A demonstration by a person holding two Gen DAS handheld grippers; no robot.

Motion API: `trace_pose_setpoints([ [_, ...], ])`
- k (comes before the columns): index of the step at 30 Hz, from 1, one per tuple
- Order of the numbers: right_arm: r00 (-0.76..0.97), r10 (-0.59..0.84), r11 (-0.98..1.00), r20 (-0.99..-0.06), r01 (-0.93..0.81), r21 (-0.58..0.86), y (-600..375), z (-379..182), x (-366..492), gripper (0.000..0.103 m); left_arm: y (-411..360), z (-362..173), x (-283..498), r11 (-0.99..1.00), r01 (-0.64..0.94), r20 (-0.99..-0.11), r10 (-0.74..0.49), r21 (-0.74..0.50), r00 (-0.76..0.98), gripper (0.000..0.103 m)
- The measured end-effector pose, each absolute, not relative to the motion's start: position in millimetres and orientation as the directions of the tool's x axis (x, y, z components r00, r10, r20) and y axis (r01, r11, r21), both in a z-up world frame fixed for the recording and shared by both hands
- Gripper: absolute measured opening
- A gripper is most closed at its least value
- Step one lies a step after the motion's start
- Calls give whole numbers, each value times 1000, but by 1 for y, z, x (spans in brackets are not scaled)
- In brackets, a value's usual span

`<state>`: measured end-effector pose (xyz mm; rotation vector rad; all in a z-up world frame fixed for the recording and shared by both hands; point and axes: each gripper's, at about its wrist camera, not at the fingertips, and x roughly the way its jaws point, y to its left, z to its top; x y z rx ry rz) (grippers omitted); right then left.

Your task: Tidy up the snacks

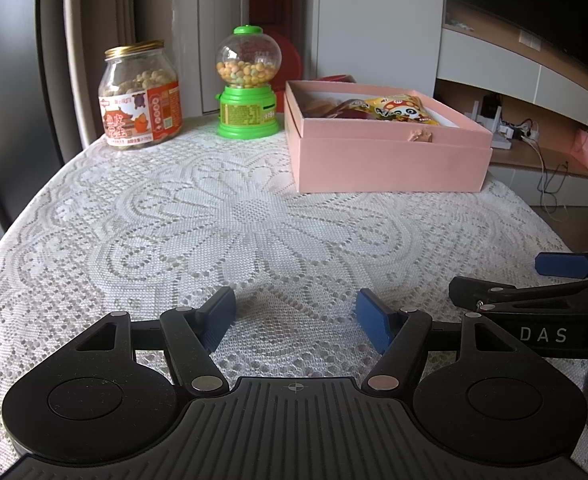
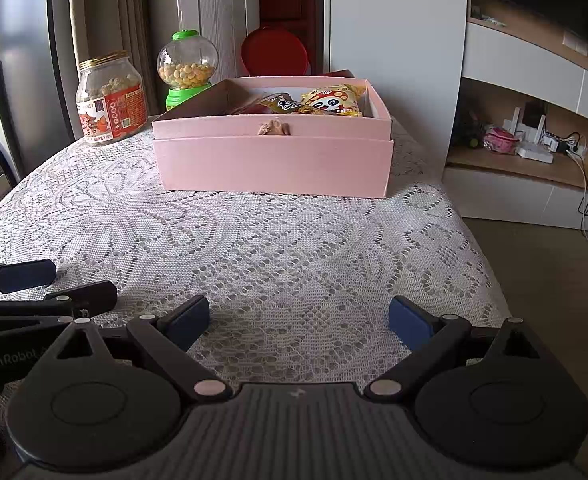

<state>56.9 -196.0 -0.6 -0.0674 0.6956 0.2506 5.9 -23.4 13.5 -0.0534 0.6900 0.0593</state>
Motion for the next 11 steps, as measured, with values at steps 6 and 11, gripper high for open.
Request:
trace_pose_setpoints([
  [6, 739, 207, 967, -642, -252, 21, -196, -1, 58, 97, -23, 14, 5, 997, -73, -638, 36, -31, 769, 73],
  [11, 739, 206, 967, -642, -252, 21, -196, -1, 58, 97, -24, 14, 5, 997, -72, -636, 39, -27, 771, 71],
])
